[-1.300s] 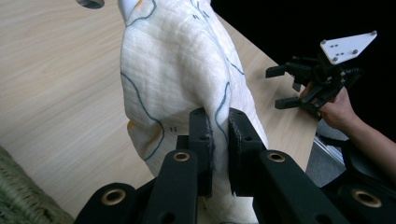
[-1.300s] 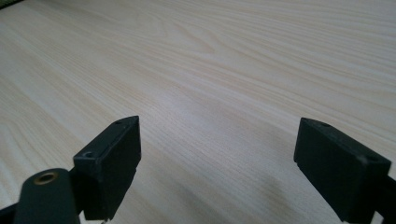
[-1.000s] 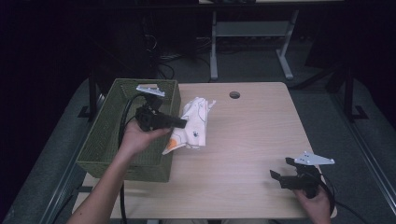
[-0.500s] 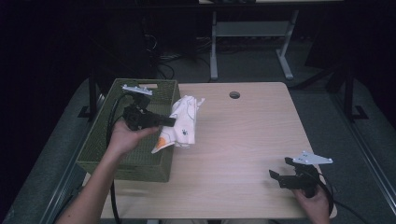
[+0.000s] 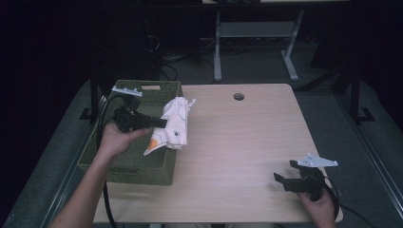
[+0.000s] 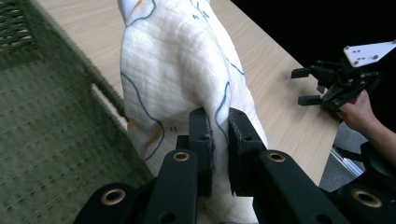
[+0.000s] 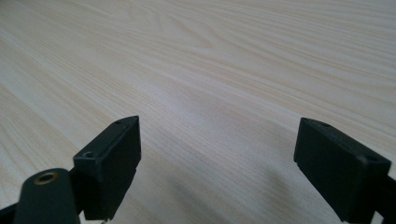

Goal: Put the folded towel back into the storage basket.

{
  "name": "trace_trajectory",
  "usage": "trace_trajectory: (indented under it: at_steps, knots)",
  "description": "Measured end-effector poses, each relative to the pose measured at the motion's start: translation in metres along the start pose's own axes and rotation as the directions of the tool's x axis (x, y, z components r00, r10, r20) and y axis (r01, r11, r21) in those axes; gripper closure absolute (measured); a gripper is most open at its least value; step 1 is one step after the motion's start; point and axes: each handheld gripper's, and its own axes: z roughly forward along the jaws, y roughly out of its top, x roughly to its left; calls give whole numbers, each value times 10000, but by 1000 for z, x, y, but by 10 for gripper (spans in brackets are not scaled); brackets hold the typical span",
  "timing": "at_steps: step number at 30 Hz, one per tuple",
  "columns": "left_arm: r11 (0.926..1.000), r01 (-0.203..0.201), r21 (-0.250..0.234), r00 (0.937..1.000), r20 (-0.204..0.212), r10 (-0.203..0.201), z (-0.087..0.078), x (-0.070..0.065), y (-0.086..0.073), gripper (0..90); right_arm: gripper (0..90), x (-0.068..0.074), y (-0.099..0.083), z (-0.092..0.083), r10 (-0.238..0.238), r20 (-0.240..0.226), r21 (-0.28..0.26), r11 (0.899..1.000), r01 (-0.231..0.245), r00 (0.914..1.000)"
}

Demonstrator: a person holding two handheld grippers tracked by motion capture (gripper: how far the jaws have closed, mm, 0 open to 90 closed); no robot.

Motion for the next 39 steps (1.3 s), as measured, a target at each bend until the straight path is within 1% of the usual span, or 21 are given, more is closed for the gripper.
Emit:
trace_trajectory:
  at_steps: [4,9,12,14,20,23,27,29,31,35,38,39]
  knots:
    - [10000,91,-37,9999,-114,-91,-7,5,-3,825,145,0,0,1,17,20,25,10000,-17,10000]
    - [9999,112,36,9996,-257,-111,-13,13,-6,824,145,0,0,1,41,35,65,10000,-42,10000]
    - [9997,233,-9,9993,-300,-233,-17,18,-7,825,145,0,0,1,88,62,72,9999,-89,9999]
    - [9997,229,73,9991,-360,-226,-20,22,-9,824,145,0,0,1,105,78,92,9999,-106,9999]
    - [9992,378,163,9976,-582,-368,-27,35,-15,824,145,1,0,2,86,108,152,9998,-88,9999]
    - [9986,453,290,9967,-690,-432,-30,42,-19,824,145,1,-1,2,93,122,152,9998,-95,9999]
    - [9978,533,387,9955,-799,-500,-32,50,-24,824,145,1,-1,3,90,143,198,9998,-93,9999]
    - [9976,534,429,9959,-747,-501,-32,54,-26,822,145,1,-1,3,117,150,226,9997,-120,9998]
    - [9970,601,498,9949,-843,-558,-32,59,-29,822,145,1,-1,4,122,157,238,9996,-126,9998]
    - [9946,604,839,9934,-1026,-517,-31,66,-31,822,145,1,-1,4,106,191,297,9995,-111,9998]
    - [9942,626,875,9936,-992,-539,-29,70,-31,822,145,1,-2,4,135,228,313,9994,-142,9996]
    - [9933,584,999,9938,-999,-483,-28,72,-31,822,145,1,-2,4,127,238,314,9994,-135,9996]
